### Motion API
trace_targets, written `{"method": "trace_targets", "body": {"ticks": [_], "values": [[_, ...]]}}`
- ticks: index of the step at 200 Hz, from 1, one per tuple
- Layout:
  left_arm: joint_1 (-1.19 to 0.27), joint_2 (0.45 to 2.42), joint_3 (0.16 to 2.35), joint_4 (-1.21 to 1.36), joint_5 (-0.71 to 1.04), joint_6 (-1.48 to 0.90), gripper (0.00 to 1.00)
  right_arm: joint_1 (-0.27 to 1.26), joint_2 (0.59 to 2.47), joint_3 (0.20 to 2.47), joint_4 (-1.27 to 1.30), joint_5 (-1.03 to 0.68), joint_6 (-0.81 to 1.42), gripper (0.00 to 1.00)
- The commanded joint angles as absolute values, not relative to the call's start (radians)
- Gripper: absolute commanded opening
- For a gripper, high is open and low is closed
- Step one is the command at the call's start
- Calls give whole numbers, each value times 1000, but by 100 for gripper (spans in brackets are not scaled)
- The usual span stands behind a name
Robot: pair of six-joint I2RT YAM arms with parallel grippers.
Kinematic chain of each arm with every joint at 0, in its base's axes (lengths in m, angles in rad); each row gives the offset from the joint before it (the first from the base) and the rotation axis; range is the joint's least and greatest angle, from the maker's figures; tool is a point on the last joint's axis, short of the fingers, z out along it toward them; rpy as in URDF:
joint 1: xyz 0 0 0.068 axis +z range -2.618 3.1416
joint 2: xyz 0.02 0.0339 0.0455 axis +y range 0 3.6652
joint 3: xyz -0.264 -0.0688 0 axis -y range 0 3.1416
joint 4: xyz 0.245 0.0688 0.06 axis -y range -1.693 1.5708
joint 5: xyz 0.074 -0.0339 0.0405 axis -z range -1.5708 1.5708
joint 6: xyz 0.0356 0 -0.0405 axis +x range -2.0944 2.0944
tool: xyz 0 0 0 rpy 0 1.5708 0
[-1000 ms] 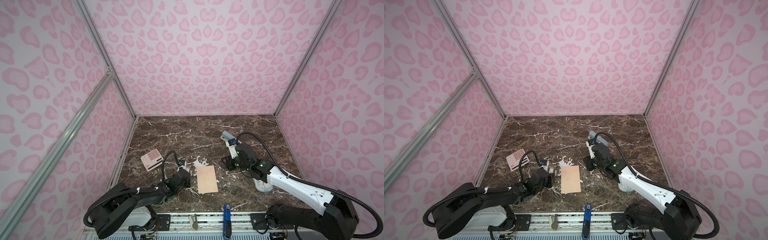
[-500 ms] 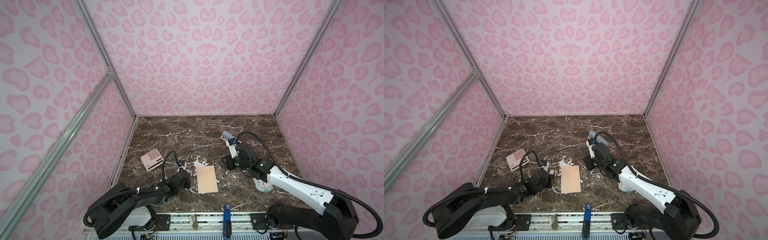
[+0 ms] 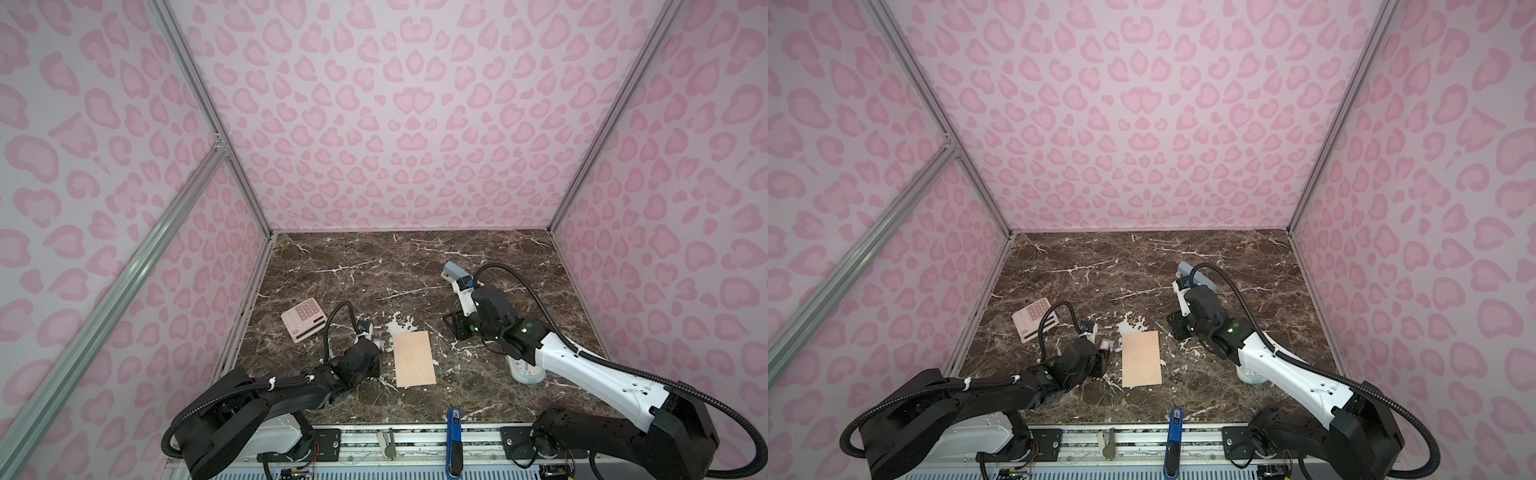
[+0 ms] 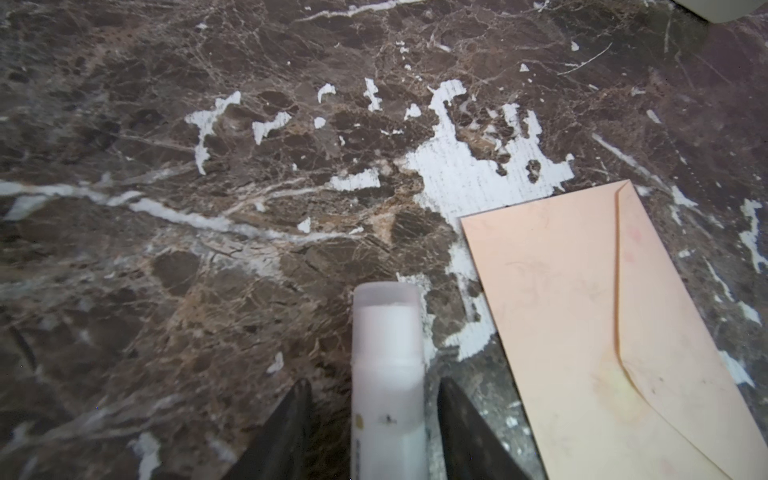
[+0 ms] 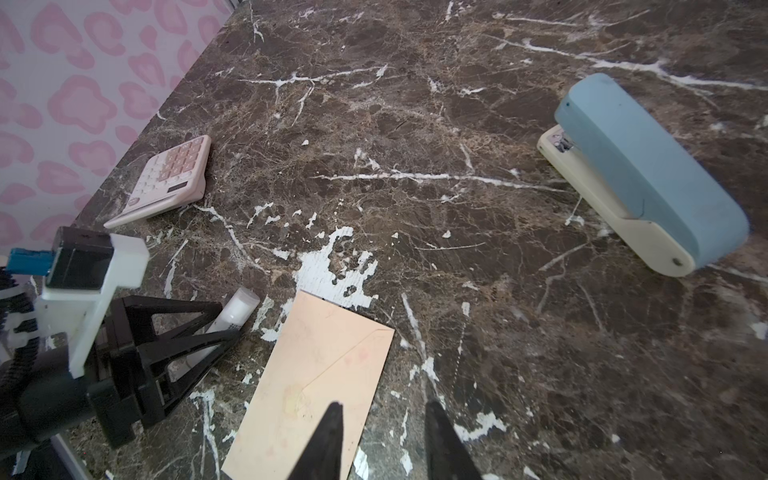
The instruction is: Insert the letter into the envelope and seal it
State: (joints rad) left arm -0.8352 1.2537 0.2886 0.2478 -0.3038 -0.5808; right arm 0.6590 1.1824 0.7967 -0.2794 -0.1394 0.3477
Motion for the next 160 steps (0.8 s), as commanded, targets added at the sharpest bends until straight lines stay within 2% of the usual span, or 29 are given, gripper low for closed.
{"method": "trace_targets", "body": {"ticks": [1,55,105,129,160], "values": [[-835,1229,303,224,-303,-570,56,658,1180,792,-275,-132,339,35],[-835,1075,311,206,-325,-535,71,637,1171,795,-264,-142,363,35],[-823,850,342,127,-482,-412,87,552,1151,729,-154,-56,310,38],[-751,806,352,134,-523,-331,92,482,1127,656,-38,48,277,40],[-588,811,350,229,-517,-284,97,365,1095,563,97,186,247,45]]}}
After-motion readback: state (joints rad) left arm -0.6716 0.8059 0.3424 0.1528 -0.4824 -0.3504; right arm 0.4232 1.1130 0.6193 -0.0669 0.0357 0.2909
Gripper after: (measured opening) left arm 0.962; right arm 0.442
